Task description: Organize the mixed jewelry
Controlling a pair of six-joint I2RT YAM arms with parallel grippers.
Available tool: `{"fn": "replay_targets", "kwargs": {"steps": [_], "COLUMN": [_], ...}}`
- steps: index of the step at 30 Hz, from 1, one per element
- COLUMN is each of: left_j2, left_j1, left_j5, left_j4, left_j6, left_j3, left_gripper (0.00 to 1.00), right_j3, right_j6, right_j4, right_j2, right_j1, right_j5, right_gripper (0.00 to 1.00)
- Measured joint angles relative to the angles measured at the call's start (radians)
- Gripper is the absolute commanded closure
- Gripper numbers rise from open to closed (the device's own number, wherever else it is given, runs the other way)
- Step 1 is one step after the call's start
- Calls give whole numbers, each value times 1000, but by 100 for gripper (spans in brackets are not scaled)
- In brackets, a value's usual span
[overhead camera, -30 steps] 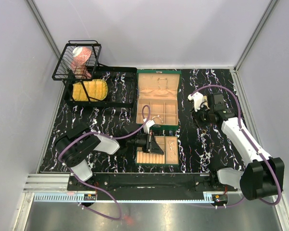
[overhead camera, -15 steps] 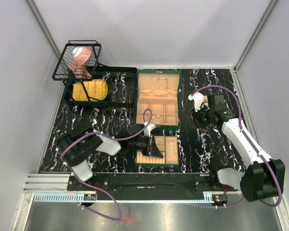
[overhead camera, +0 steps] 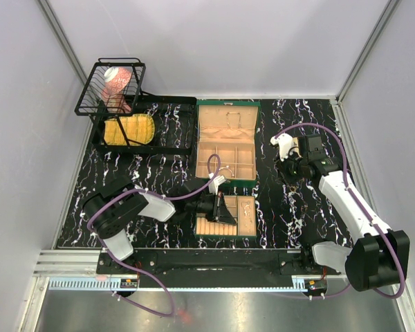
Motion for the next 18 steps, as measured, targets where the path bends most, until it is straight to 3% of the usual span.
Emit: {"fn": "replay_targets", "kwargs": {"steps": [18], "left_j2": [41], "left_j1": [0], "left_j5": [-3], "left_j4": [-12], "left_j6": [8], "left_j3": [10], "left_gripper": [100], "right_j3": [0], "right_j6": [0], "right_j4": [0], "right_j2": [-16], "right_j1": [0], "right_j5": [0], "right_gripper": [70]}}
